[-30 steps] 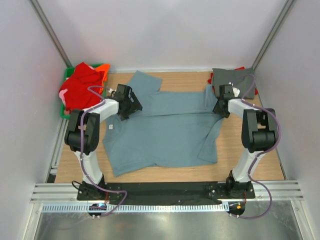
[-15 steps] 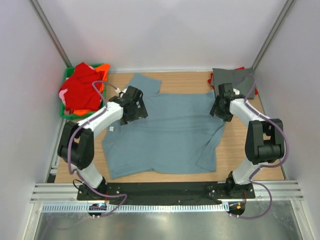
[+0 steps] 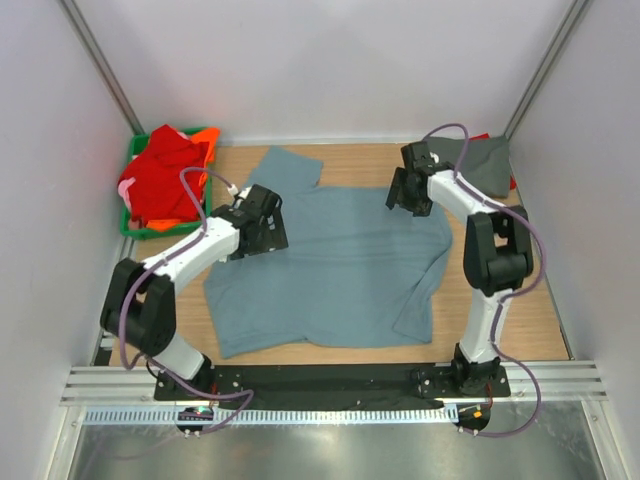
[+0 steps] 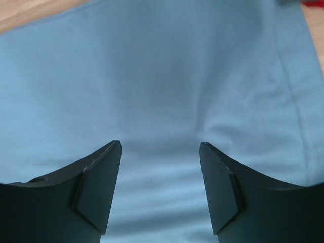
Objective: Fold and stack the t-shirts
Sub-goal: Flatten the tshirt out
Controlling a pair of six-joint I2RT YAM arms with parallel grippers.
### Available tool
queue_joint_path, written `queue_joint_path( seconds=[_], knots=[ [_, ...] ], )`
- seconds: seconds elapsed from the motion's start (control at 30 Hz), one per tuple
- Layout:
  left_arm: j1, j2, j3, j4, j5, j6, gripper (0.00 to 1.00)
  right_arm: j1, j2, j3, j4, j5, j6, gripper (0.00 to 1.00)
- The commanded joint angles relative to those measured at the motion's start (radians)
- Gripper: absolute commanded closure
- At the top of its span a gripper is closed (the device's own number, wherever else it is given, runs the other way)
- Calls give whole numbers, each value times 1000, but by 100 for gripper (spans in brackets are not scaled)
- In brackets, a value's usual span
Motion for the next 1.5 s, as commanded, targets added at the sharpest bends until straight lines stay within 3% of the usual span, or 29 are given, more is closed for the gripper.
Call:
queue_joint_path(
  seconds=[0.0, 0.2, 0.47, 0.63, 0.77, 0.9, 0.97, 1.17, 1.27, 1.33, 1.47],
  knots=[
    [1, 61, -12, 69, -9, 2, 0, -6, 119, 143, -38, 17, -41, 31],
    [28, 193, 43, 121, -6, 7, 0, -9, 324, 351, -67, 19, -63, 30],
    [117, 453, 233, 136, 24, 36, 0, -41, 596, 689, -141, -9, -58, 29],
    [168, 615, 481, 48, 60, 33, 1, -55, 767, 990, -144, -111, -102, 26],
    [171, 661, 667, -74, 69, 54, 0, -56, 736, 1034, -98, -220, -150, 24],
    [154, 476, 640, -108, 89, 38, 0, -52, 537, 903, -58, -253, -158, 22],
    [143, 384, 595, -124, 87, 38, 0, -36, 371, 746, -38, -245, -142, 20],
    [133, 16, 382, -224, 99, 103, 0, 85, -42, 256, -87, 0, -109, 19],
    [134, -154, 296, -284, 109, 195, 0, 163, -188, 15, -116, 115, -73, 22],
    [134, -228, 206, -298, 106, 225, 0, 189, -276, -167, -104, 117, -26, 30],
    [137, -423, 10, -257, 119, 248, 0, 250, -389, -403, -82, 151, 54, 36]
  ],
)
